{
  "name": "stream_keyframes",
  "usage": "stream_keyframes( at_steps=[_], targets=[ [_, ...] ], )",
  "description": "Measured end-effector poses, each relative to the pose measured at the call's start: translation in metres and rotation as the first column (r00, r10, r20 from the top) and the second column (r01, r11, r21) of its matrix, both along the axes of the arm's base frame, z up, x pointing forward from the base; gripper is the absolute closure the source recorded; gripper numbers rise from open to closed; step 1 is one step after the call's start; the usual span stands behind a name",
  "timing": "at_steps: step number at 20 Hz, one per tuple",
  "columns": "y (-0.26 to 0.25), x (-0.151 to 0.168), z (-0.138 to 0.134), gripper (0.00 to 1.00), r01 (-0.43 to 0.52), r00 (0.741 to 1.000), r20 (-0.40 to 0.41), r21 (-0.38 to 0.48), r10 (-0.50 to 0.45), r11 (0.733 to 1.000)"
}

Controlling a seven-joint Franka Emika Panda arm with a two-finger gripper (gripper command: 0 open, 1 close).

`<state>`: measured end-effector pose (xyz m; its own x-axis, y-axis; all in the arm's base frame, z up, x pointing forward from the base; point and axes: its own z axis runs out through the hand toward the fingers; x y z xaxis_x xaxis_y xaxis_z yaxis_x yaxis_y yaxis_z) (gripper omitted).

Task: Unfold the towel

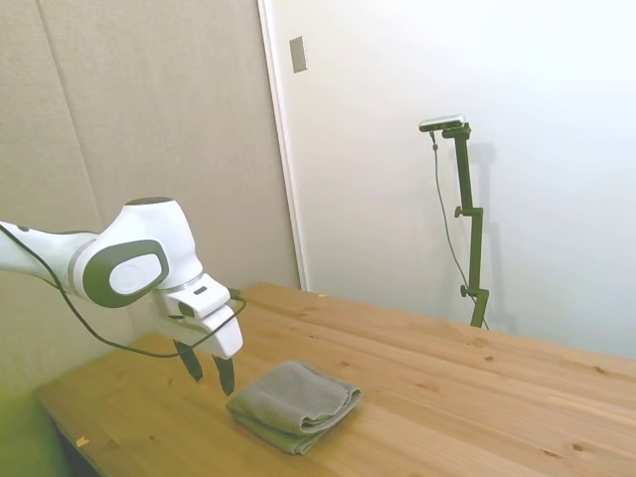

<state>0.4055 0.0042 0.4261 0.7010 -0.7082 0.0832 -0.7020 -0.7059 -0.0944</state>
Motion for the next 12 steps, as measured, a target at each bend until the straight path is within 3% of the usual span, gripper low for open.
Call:
stream_keyframes(
  at_steps=[6, 9, 12],
  targets=[
    [-0.025, 0.007, 0.016, 0.00, 0.080, 0.996, 0.033, 0.043, -0.082, 0.996],
    [-0.084, 0.014, 0.031, 0.00, 0.178, 0.981, 0.060, 0.092, -0.184, 0.980],
    [-0.155, 0.012, 0.026, 0.00, 0.247, 0.964, 0.060, 0.141, -0.257, 0.959]
  ],
)
